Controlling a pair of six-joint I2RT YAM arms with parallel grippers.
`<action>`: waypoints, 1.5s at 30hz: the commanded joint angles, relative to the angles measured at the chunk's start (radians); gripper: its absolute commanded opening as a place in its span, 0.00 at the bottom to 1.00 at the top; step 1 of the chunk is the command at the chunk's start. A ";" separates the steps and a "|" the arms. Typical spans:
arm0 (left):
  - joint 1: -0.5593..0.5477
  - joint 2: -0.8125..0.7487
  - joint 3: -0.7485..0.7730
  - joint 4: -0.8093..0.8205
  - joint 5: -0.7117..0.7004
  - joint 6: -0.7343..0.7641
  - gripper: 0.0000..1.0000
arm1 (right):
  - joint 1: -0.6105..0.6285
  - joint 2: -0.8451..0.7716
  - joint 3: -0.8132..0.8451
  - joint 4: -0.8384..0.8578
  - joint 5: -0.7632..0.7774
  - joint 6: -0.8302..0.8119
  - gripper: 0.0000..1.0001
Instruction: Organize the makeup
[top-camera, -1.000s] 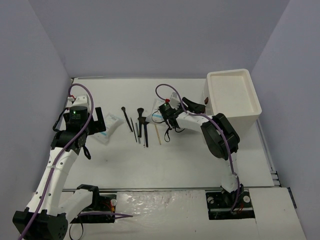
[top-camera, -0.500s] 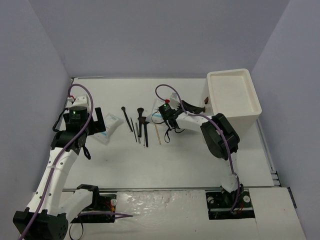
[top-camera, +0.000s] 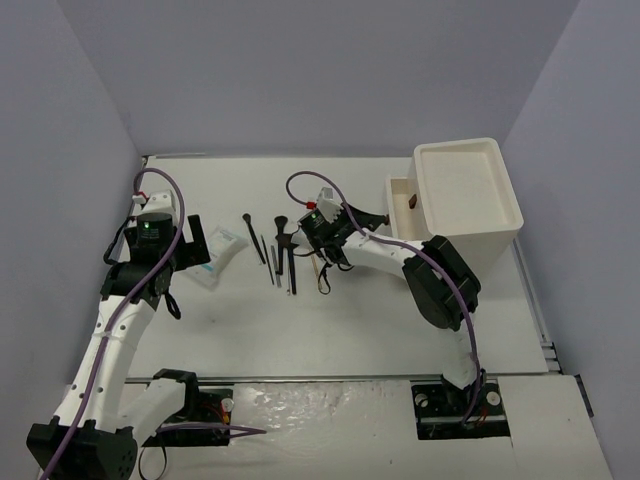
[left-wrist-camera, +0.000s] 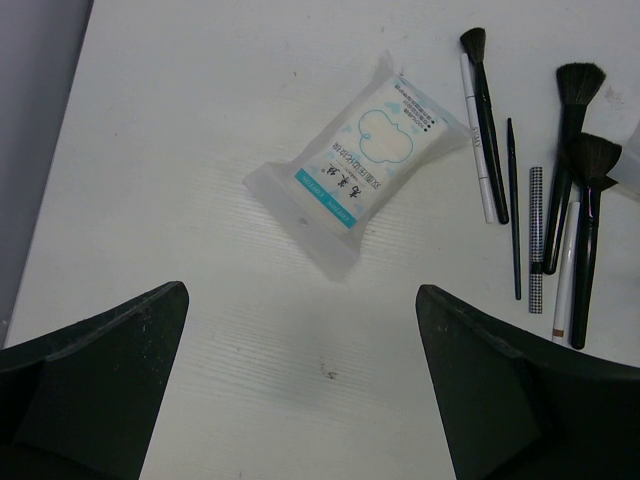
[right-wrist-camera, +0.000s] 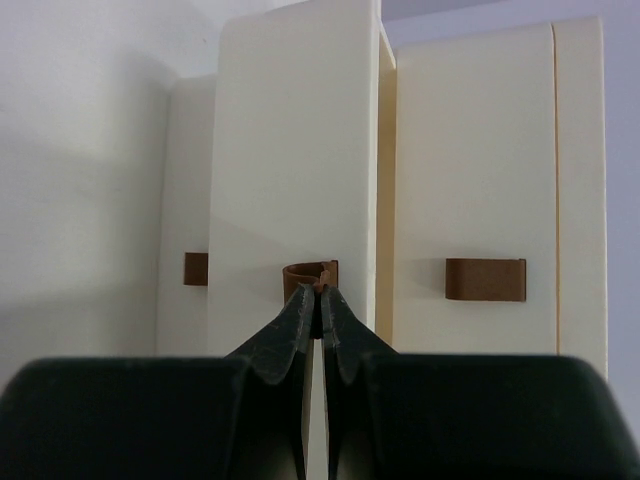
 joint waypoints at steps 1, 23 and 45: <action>0.010 -0.015 0.021 0.058 -0.003 -0.011 0.97 | 0.041 -0.078 0.074 -0.027 -0.059 0.067 0.00; 0.013 -0.003 0.018 0.060 0.002 -0.011 0.97 | 0.099 -0.081 0.147 -0.074 -0.290 0.205 0.00; 0.019 0.011 0.016 0.059 0.016 -0.009 0.97 | 0.140 -0.278 0.196 -0.139 -0.718 0.484 0.78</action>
